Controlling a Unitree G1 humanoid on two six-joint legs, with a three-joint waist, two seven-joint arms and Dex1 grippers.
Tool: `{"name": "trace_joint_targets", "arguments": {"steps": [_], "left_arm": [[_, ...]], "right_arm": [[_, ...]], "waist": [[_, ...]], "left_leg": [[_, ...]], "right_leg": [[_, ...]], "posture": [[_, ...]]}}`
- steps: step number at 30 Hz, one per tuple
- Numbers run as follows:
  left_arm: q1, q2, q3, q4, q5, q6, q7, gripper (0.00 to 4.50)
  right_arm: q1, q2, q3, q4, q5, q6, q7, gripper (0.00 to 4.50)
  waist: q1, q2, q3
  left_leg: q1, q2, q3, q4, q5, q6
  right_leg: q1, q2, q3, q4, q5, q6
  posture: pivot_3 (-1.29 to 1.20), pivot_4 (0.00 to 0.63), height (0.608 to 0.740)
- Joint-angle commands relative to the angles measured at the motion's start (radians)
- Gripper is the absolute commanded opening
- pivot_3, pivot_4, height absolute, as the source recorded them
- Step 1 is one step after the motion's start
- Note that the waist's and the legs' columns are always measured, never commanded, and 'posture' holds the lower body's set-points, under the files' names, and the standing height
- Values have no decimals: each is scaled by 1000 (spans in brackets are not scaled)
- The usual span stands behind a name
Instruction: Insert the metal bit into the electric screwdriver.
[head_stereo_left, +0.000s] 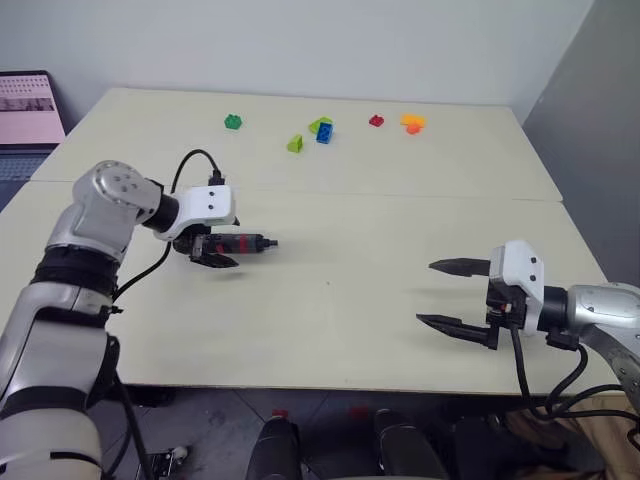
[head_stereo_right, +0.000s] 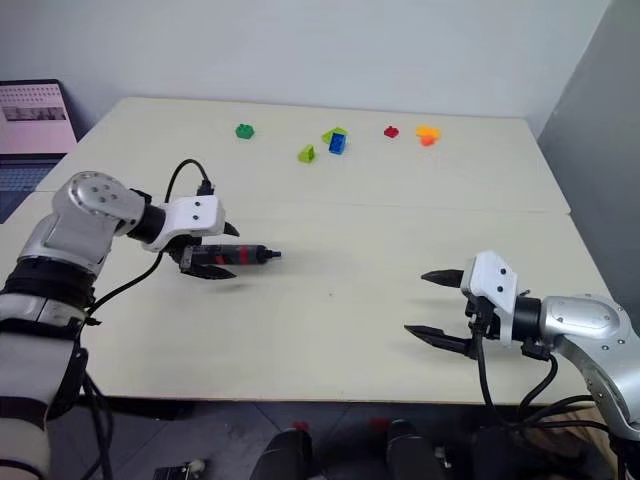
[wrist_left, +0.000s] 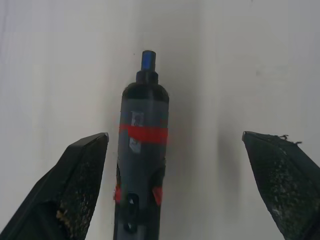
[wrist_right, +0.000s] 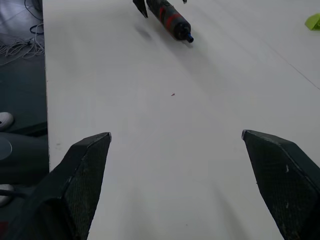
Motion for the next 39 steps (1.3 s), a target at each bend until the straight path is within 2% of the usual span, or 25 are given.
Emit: {"name": "trace_joint_targets", "arguments": {"steps": [1, 6, 12, 28, 39], "left_arm": [[-84, -28, -29, 113, 62, -71, -9, 4500], [-163, -85, -75, 264, 154, -121, 36, 4500], [-214, -147, -98, 346, 226, -116, 102, 4500], [-248, -234, -125, 412, 338, -94, 185, 4500], [-257, -262, -137, 435, 373, -96, 200, 4500]], "right_arm": [[-14, 10, -4, -44, 17, 9, -25, 4416], [-15, 24, 1, -63, 30, 21, -40, 4416], [-46, 32, 8, -42, 39, 14, -19, 4416], [-205, 19, 15, 46, 117, 42, 71, 4416], [-210, 5, 13, 33, 121, 67, 68, 4416]], "waist": [[-1, 0, 0], [-4, 0, 0], [-3, 0, 0], [-3, 0, 0], [4, 0, 0]], "left_leg": [[0, 0, 0, 0, 0, 0], [0, 0, -2, 0, 0, 0], [-2, 0, -2, 1, 0, 0], [-2, 0, -4, 2, 0, 0], [-2, 0, -5, 5, 0, 0]], "right_leg": [[0, 0, 0, 0, 0, 0], [0, 1, -1, 0, 0, 0], [0, 1, -1, 0, 0, 0], [0, 0, -3, 1, 1, 0], [1, 0, -4, 2, 1, 1]], "posture": [[0, 150, 740], [0, 150, 740], [0, 150, 740], [0, 150, 740], [0, 150, 740]]}}
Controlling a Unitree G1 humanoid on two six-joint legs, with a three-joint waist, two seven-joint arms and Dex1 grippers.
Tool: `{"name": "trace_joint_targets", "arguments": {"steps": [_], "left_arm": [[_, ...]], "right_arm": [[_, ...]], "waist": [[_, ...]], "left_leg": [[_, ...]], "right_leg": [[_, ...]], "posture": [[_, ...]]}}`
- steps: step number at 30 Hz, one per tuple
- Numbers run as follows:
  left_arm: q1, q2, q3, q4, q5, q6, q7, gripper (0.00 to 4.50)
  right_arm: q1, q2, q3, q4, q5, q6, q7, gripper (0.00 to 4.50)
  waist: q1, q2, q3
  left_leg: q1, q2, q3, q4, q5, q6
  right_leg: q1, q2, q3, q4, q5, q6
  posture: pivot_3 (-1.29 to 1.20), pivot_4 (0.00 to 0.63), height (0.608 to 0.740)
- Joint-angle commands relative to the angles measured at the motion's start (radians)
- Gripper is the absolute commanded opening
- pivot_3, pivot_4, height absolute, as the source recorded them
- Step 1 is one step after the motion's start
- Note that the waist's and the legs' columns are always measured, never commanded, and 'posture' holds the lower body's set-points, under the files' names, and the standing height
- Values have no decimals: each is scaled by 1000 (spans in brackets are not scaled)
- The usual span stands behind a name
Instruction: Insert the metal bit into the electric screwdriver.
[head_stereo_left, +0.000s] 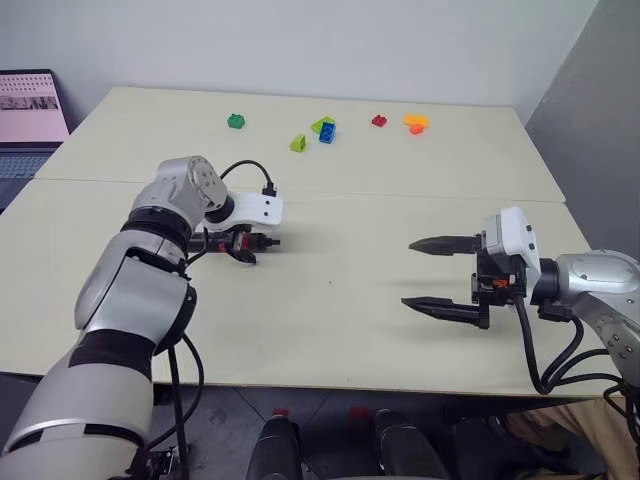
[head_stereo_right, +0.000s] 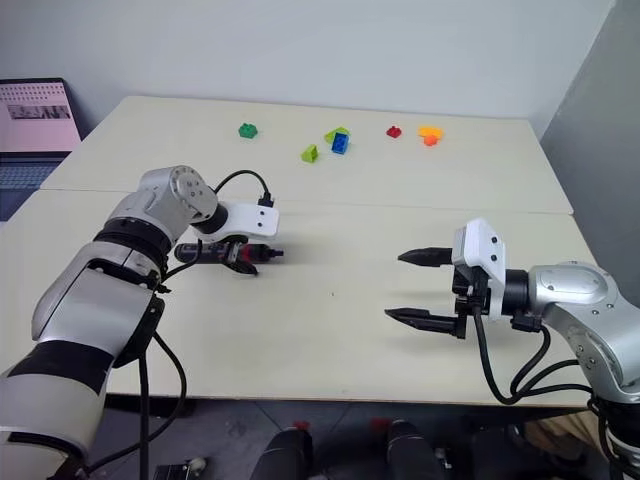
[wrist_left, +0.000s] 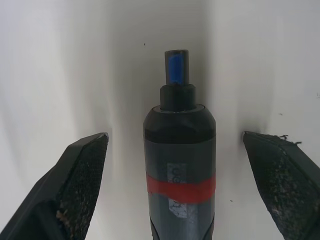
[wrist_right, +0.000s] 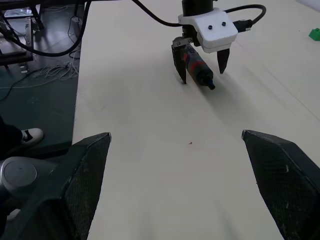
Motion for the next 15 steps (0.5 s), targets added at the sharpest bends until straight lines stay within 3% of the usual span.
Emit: {"name": "trace_joint_targets", "arguments": {"steps": [1, 7, 13, 15], "left_arm": [[-16, -17, -10, 11, 18, -3, 18, 4313], [-18, -42, -7, 21, 20, 9, 21, 3150], [-13, -55, -14, 23, 31, -6, 23, 1718], [-12, -55, -14, 23, 34, -9, 20, 1612]], "right_arm": [[0, -13, -24, -31, 14, 4, -7, 4475], [13, -15, -34, -44, 19, 12, -15, 4500], [25, -20, -43, -47, 19, 8, -16, 4500], [30, -21, -45, -47, 17, 4, -16, 4500]], "waist": [[0, 0, 0], [2, 1, 0], [3, 1, 0], [3, 1, 0]], "left_leg": [[0, 0, 0, 1, 0, 0], [1, 0, -1, 5, 0, 0], [4, 0, -2, 5, 0, 0], [4, 0, -2, 5, 0, 0]], "right_leg": [[0, 0, 0, 0, 0, 0], [3, 0, 0, 2, 0, 2], [8, 0, -1, 0, -2, 5], [8, 0, -1, 0, -2, 5]], "posture": [[0, 150, 740], [0, 150, 740], [0, 150, 740], [0, 150, 740]]}}
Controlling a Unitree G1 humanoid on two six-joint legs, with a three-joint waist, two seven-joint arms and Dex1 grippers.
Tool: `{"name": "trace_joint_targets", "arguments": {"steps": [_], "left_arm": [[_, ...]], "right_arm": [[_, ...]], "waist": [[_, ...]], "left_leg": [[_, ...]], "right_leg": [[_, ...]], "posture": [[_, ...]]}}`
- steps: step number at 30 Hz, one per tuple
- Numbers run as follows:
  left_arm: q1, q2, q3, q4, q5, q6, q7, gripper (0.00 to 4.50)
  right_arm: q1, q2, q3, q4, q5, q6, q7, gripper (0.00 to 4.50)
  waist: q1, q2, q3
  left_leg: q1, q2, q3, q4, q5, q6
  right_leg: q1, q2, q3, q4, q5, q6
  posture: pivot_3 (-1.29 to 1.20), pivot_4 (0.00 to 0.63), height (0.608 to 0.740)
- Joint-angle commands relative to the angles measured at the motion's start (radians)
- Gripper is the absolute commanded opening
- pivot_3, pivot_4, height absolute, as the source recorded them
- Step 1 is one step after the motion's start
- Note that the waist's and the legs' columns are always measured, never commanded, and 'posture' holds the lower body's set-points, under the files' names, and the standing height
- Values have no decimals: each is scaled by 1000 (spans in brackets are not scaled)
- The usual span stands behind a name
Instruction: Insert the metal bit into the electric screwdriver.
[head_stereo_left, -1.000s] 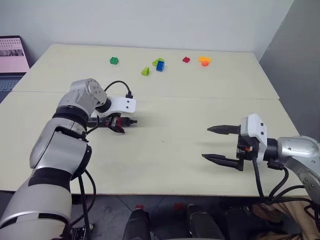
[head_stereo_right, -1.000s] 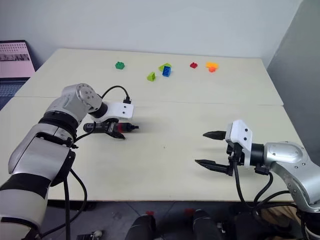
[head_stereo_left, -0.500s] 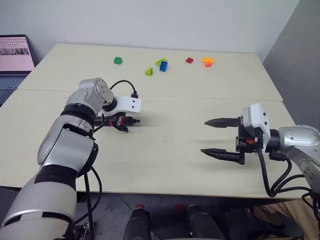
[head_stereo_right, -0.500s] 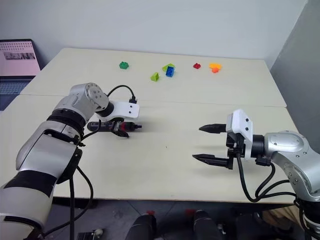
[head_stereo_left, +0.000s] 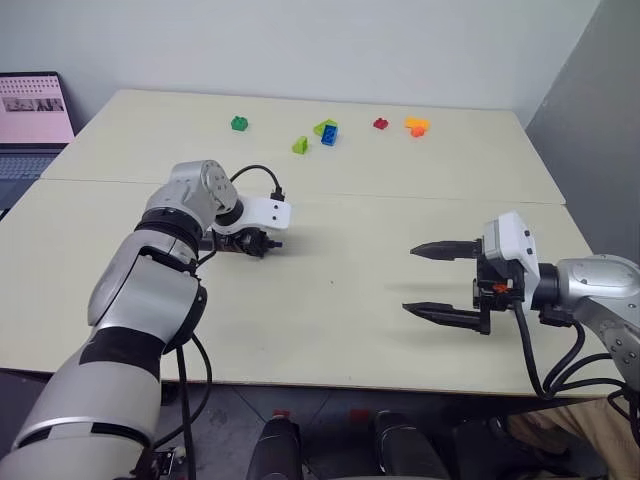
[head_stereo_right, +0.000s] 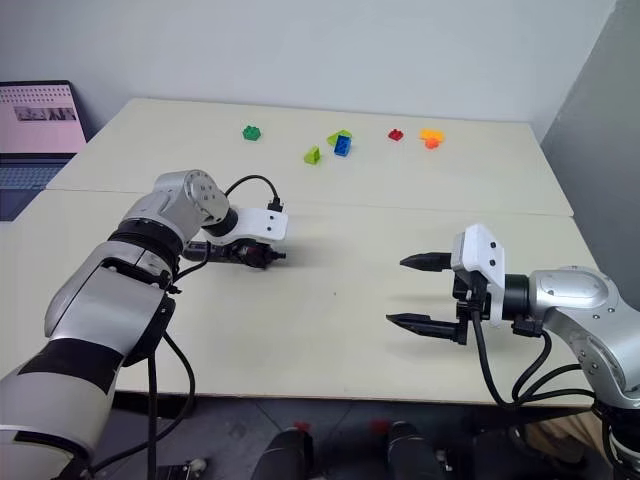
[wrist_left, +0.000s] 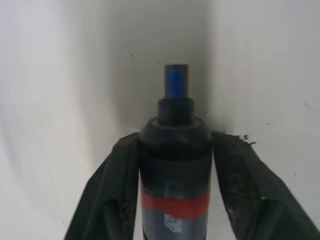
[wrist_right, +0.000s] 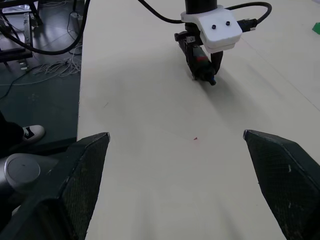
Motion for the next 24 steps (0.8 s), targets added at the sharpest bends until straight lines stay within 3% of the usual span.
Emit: {"name": "trace_joint_targets", "arguments": {"steps": [1, 10, 16, 24], "left_arm": [[-6, -13, -7, 0, 9, -12, 4, 1612], [-22, 43, 21, -22, -16, -66, -55, 1612], [-45, 94, 113, -76, -128, -69, -147, 1612], [-41, 104, 300, -239, -343, 112, -200, 1612]], "right_arm": [[6, -13, -39, -24, 13, -16, 1, 4500], [20, -15, -51, -15, 11, -32, 9, 4500], [19, -9, -82, -8, 34, -23, -5, 4500], [-16, -29, -203, 40, 112, 20, -21, 4500]], "waist": [[0, 0, 0], [-5, 0, 0], [-9, 0, 1], [-9, -1, 2]], "left_leg": [[0, 0, 0, 0, 0, 0], [0, 0, 0, 0, 0, 0], [-2, 0, 0, -1, 0, 0], [-7, 0, -1, 0, 0, 0]], "right_leg": [[0, 0, 0, 0, 0, 0], [1, 0, 0, -1, 0, 0], [-1, 0, 0, -1, 2, -4], [-5, 0, -2, -1, 3, -4]], "posture": [[0, 150, 740], [0, 150, 740], [0, 150, 740], [0, 150, 740]]}}
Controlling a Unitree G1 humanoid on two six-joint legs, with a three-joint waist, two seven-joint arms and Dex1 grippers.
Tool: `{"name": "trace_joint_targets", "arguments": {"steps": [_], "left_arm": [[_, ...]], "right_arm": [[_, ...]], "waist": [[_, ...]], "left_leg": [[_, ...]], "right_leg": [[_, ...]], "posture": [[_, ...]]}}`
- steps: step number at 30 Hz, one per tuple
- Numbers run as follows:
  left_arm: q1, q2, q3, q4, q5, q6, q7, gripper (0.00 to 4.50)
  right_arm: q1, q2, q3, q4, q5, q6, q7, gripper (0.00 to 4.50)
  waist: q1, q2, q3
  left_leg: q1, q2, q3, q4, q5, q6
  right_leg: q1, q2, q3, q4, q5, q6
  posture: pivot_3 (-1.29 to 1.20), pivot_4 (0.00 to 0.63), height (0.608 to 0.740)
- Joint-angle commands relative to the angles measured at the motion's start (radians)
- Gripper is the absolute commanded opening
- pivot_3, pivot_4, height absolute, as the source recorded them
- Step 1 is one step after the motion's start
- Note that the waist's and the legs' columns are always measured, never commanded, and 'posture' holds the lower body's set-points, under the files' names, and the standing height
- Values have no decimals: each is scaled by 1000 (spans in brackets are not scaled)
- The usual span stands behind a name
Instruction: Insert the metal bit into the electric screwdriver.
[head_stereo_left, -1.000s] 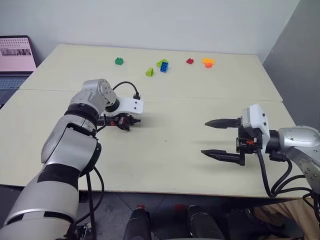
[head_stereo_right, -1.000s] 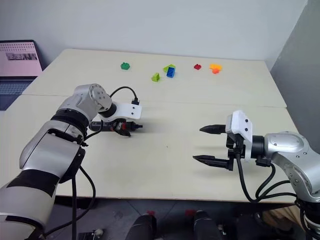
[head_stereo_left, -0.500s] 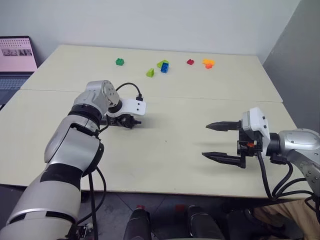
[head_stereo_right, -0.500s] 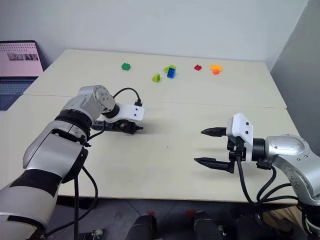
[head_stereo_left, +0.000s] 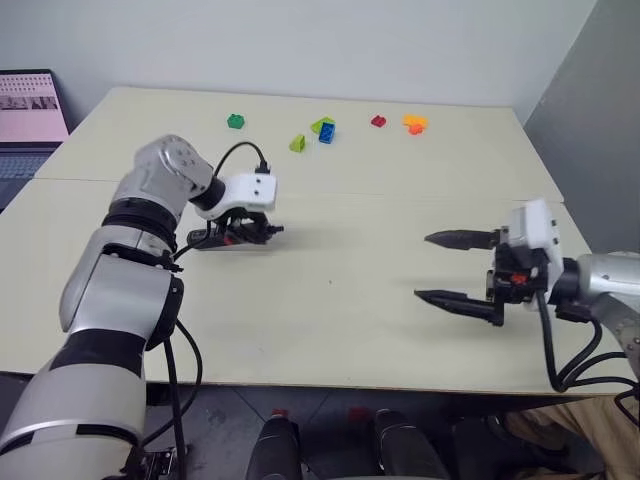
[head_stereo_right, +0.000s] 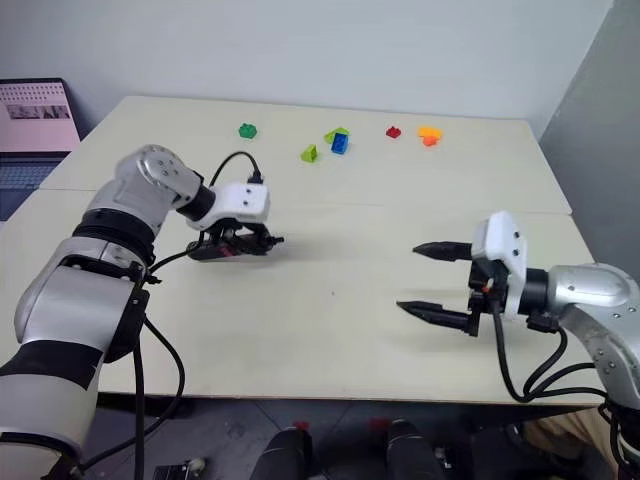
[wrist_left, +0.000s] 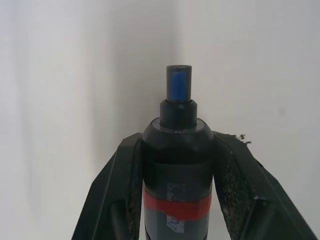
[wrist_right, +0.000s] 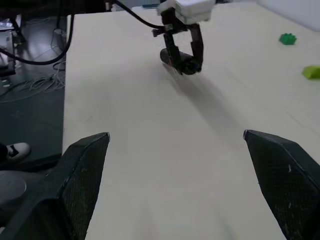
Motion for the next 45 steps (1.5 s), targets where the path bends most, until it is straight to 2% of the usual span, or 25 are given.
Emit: {"name": "trace_joint_targets", "arguments": {"steps": [1, 5, 9, 14, 19, 23, 32, 45], "left_arm": [[-24, -10, 110, -125, -122, 111, 34, 1612], [42, -41, 191, -250, -212, 221, 112, 1612], [169, -96, 288, -442, -325, 331, 236, 1612], [359, -224, 423, -757, -463, 498, 495, 1612], [526, -333, 482, -1015, -540, 590, 701, 1612], [611, -392, 494, -1119, -568, 596, 826, 1612], [834, -436, 415, -1254, -587, 535, 865, 1611], [944, -406, 383, -1338, -626, 542, 882, 1611]], "right_arm": [[-33, -23, -65, 3, 42, 10, -14, 4500], [-47, -25, -87, 2, 67, 23, -32, 4500], [-64, -27, -107, -7, 98, 44, -57, 4500], [-136, -9, -140, 7, 174, 80, -127, 4500], [-169, 0, -132, 13, 205, 94, -161, 4500], [-177, 7, -105, 14, 198, 90, -160, 4500], [-197, 10, -55, 18, 188, 83, -149, 4500], [-155, -10, -45, 1, 160, 73, -127, 4500]], "waist": [[0, 0, 0], [0, 0, 0], [0, 1, 0], [-1, 1, 0], [3, 1, 0], [3, 1, 0], [6, 1, -1], [14, 2, -1]], "left_leg": [[0, 0, 0, 0, 0, 0], [-1, 0, -1, 0, 0, 0], [-1, 0, -1, 0, 0, 0], [-2, 0, -1, 2, 0, 0], [-1, 0, -1, 2, 0, 0], [-1, 0, -1, 2, 0, 0], [0, 0, 0, 2, 0, 0], [1, 0, 0, 1, 0, 0]], "right_leg": [[0, 0, 0, 0, 0, 0], [-1, 0, -1, 0, 0, 0], [-2, 0, -1, 1, 0, 0], [-4, 0, -1, 6, 0, 0], [-4, 0, -1, 8, 0, 0], [-4, 0, 0, 8, 0, 0], [-3, 0, 0, 7, 0, 0], [1, 0, 0, 1, 0, 0]], "posture": [[0, 150, 740], [0, 150, 740], [0, 150, 740], [0, 150, 740], [0, 150, 740], [0, 150, 740], [0, 150, 740], [0, 150, 740]]}}
